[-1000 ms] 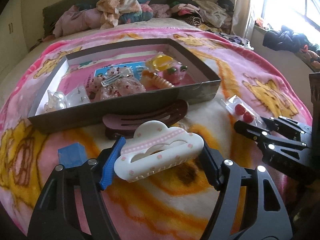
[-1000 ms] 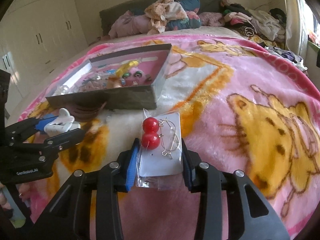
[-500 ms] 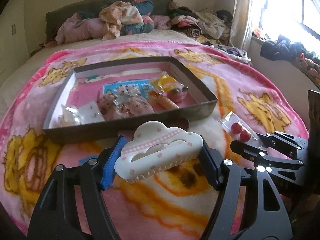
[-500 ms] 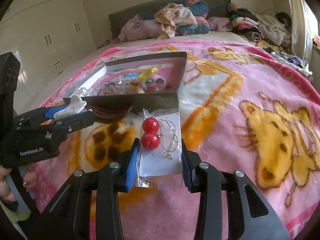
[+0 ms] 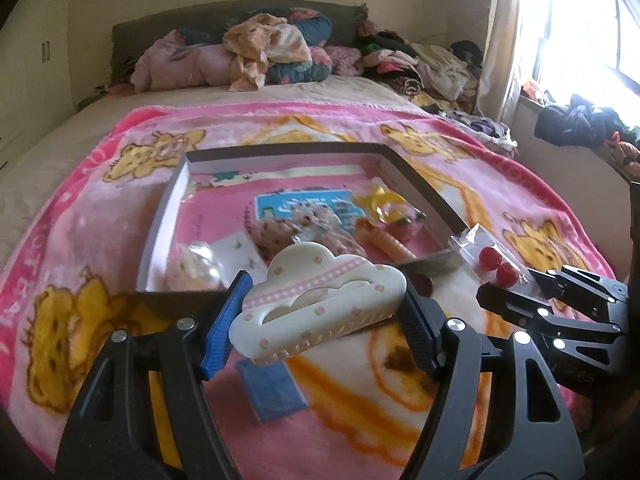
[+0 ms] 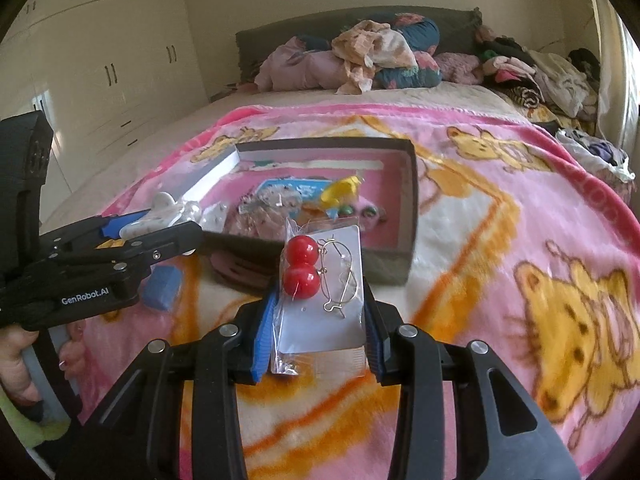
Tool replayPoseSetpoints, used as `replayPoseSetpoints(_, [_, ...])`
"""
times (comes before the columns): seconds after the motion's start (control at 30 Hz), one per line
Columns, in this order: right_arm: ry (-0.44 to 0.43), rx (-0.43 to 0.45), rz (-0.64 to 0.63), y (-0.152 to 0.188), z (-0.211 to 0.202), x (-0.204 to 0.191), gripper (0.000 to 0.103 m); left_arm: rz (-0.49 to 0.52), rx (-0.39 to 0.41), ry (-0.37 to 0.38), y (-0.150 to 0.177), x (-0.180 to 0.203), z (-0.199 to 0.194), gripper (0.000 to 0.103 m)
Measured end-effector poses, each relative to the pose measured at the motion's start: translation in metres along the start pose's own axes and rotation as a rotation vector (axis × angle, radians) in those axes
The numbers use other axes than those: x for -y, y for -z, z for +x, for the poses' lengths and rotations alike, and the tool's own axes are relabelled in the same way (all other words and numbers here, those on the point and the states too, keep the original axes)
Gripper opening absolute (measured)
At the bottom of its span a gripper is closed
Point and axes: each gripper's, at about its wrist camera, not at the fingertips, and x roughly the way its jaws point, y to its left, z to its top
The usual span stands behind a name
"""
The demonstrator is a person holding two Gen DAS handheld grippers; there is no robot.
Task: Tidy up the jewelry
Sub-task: 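Lower the cloud clip into the tray with the left tool while the right tool releases the earring card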
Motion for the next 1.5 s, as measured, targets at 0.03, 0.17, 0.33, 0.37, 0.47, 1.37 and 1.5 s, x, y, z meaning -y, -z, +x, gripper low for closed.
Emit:
replayPoseSetpoints(0.03, [0.0, 0.001, -0.001, -0.002, 0.001, -0.001, 0.036, -0.001, 0.002, -0.003, -0.001, -0.002, 0.0, 0.061])
replayPoseSetpoints(0.17, [-0.001, 0.006, -0.011, -0.014, 0.008, -0.004, 0.036, -0.01, 0.008, -0.011, -0.008, -0.013, 0.002, 0.061])
replayPoseSetpoints(0.33, [-0.004, 0.007, -0.023, -0.026, 0.019, -0.008, 0.036, -0.02, 0.016, -0.021, -0.017, -0.026, 0.006, 0.061])
replayPoseSetpoints(0.37, [-0.004, 0.007, -0.025, -0.028, 0.021, -0.009, 0.036, -0.02, 0.016, -0.022, -0.019, -0.028, 0.007, 0.061])
replayPoseSetpoints(0.47, [-0.005, 0.008, -0.033, -0.034, 0.026, -0.012, 0.036, -0.018, 0.021, -0.03, -0.024, -0.034, 0.011, 0.061])
replayPoseSetpoints(1.37, [0.014, -0.018, -0.053, -0.079, 0.085, -0.002, 0.036, -0.027, -0.004, -0.073, -0.054, -0.067, 0.065, 0.062])
replayPoseSetpoints(1.5, [0.011, -0.042, -0.048, -0.082, 0.097, 0.0, 0.036, -0.022, -0.028, -0.078, -0.057, -0.07, 0.076, 0.062])
